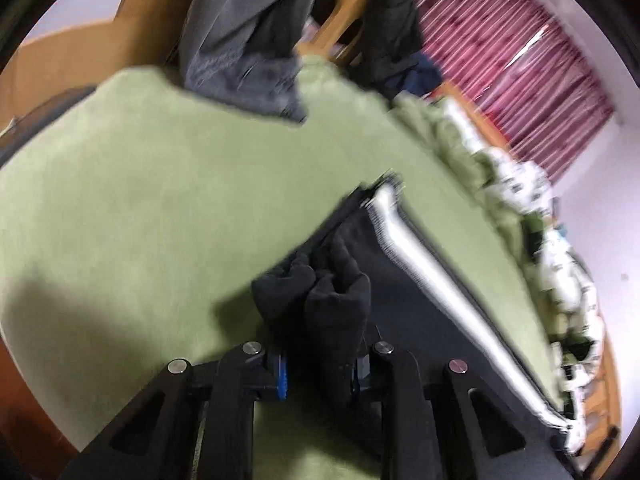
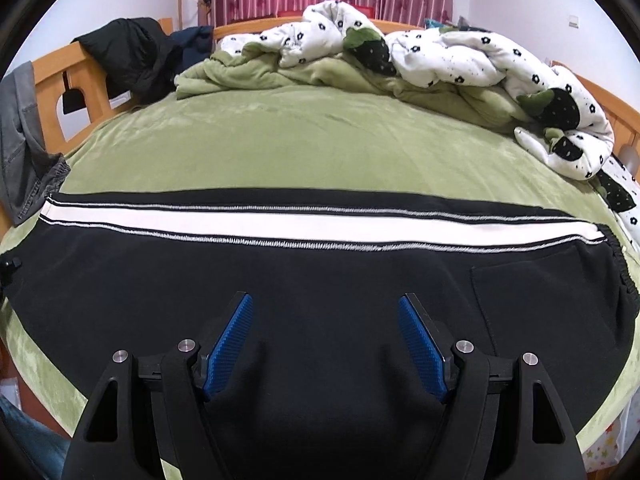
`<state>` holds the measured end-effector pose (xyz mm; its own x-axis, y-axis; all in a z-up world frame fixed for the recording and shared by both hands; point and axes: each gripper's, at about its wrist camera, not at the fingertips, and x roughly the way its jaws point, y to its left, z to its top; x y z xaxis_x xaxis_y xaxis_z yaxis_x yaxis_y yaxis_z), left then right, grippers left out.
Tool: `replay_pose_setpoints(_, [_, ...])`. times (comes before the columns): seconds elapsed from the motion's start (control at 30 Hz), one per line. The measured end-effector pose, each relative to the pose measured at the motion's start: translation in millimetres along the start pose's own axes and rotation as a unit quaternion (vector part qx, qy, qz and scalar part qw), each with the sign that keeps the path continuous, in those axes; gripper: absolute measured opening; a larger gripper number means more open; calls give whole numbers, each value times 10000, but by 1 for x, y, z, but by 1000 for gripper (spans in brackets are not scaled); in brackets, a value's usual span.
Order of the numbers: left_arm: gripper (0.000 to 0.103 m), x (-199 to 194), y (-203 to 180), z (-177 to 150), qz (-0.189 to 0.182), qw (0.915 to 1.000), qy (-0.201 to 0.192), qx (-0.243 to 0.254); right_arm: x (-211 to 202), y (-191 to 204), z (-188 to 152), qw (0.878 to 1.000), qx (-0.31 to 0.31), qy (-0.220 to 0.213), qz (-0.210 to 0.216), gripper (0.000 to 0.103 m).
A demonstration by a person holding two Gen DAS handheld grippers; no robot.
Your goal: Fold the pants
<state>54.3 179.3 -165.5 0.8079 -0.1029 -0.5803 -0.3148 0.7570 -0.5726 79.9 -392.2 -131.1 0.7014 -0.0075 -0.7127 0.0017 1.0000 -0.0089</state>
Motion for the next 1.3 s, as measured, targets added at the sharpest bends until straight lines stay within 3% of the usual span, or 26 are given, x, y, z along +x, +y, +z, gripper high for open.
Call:
replay_pose_setpoints(0.07, [19, -2, -7, -1, 20, 9995, -192, 233, 1, 3, 0, 10000, -5, -1, -30, 74])
replay_pose_setpoints(0.13, [20, 18, 2, -8, 402, 9989, 132, 184, 0, 6, -1, 9999, -38, -38, -85, 74])
replay_pose_setpoints(0.23, [24, 26, 13, -8, 121, 9995, 257, -115, 5, 9, -2, 9999, -80, 65, -124, 74])
replay_pose_setpoints(0.33, [33, 20, 9, 3, 223, 9988, 431, 55, 7, 12, -2, 9998, -120, 105, -141, 74])
replay_pose_setpoints(0.47, [52, 1, 3, 18, 663, 9968, 80, 443, 9, 17, -1, 9996, -239, 84, -153, 74])
replay_pose_setpoints(0.53, [53, -5, -3, 31, 824, 9942, -111, 687, 10, 19, -1, 9995, -273, 97, -137, 74])
replay_pose_setpoints(0.57, [53, -5, -7, 40, 727, 9940, -110, 813, 10, 20, 0, 9995, -274, 93, -114, 74])
replay_pose_setpoints(0.67, [52, 11, -27, 59, 592, 9912, 178, 1172, 10, 23, 2, 9995, -296, 53, -47, 74])
replay_pose_setpoints(0.8, [52, 52, -68, 69, 254, 9794, 743, 1862, 12, 29, 6, 9991, -430, 4, -49, 74])
replay_pose_setpoints(0.93, [52, 95, -86, 75, 487, 9738, 889, 2037, 16, 37, 8, 9979, -617, 50, -174, 74])
replay_pose_setpoints(1.0, [45, 113, -82, 79, 533, 9766, 958, 1848, 17, 42, 7, 9971, -715, 82, -247, 74])
replay_pose_setpoints(1.03, [29, 118, -80, 79, 415, 9785, 1031, 1738, 19, 45, 7, 9962, -805, 108, -314, 74])
replay_pose_setpoints(1.07, [20, 122, -78, 79, 437, 9785, 1076, 1705, 20, 48, 7, 9953, -878, 121, -378, 74])
replay_pose_setpoints(1.13, [15, 119, -77, 82, 305, 9795, 962, 1741, 23, 53, 6, 9933, -1034, 141, -487, 74])
replay_pose_setpoints(1.2, [14, 109, -67, 89, 211, 9871, 624, 1459, 24, 57, 5, 9914, -1164, 158, -572, 74])
replay_pose_setpoints(1.3, [15, 125, -62, 85, 415, 9850, 892, 1419, 25, 64, 5, 9900, -1262, 150, -616, 74])
